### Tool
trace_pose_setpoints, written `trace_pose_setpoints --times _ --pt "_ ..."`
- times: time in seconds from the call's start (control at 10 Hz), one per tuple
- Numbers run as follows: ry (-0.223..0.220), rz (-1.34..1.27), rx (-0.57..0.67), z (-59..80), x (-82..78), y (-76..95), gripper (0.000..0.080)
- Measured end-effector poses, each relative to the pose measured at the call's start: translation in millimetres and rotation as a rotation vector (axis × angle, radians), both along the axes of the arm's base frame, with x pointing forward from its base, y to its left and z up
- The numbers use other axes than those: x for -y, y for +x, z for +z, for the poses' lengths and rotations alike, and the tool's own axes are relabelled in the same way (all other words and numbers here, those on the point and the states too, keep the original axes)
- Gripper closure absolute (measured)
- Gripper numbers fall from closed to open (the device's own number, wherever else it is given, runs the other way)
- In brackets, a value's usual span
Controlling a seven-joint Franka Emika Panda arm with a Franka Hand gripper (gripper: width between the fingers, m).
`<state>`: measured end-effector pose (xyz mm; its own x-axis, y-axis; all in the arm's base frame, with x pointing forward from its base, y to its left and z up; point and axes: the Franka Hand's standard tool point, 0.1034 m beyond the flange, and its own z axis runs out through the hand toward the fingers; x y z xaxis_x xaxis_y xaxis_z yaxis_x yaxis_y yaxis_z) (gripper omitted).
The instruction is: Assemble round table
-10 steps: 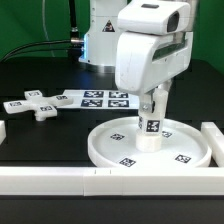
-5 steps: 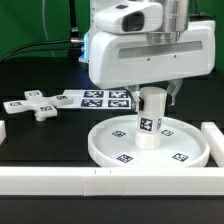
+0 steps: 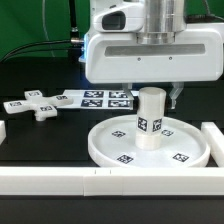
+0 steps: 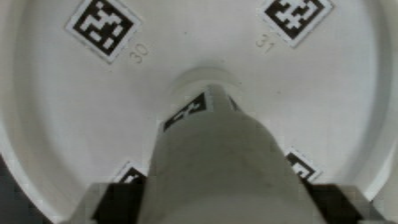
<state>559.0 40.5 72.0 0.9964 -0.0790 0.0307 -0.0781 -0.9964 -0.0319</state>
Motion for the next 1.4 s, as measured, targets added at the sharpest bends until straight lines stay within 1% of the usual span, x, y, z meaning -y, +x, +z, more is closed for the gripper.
trace_pose_setpoints --times 0.1,0.3,0.5,0.6,0.7,0.8,1.1,1.4 --pt "0.013 -0.108 -0.003 0.3 0.8 0.0 0.0385" --pt "0.057 -0.415 -0.005 -0.3 0.3 0.0 0.0385" --pt "0.095 -0.656 -0.012 -0.8 0.1 0.4 0.0385" --pt "0.106 -0.728 -0.018 -0.7 0.3 0.5 0.0385" --pt "0.126 -0.805 -0.030 -0.7 0.4 0.2 0.0385" --pt "0.155 -0.938 -0.054 -0.6 0.3 -0.2 0.0385" --pt "0.164 -1.208 -0.104 -2.3 -0.9 -2.6 0.0385" --pt "0.176 -1.330 -0.123 -2.3 -1.8 -2.1 0.0385"
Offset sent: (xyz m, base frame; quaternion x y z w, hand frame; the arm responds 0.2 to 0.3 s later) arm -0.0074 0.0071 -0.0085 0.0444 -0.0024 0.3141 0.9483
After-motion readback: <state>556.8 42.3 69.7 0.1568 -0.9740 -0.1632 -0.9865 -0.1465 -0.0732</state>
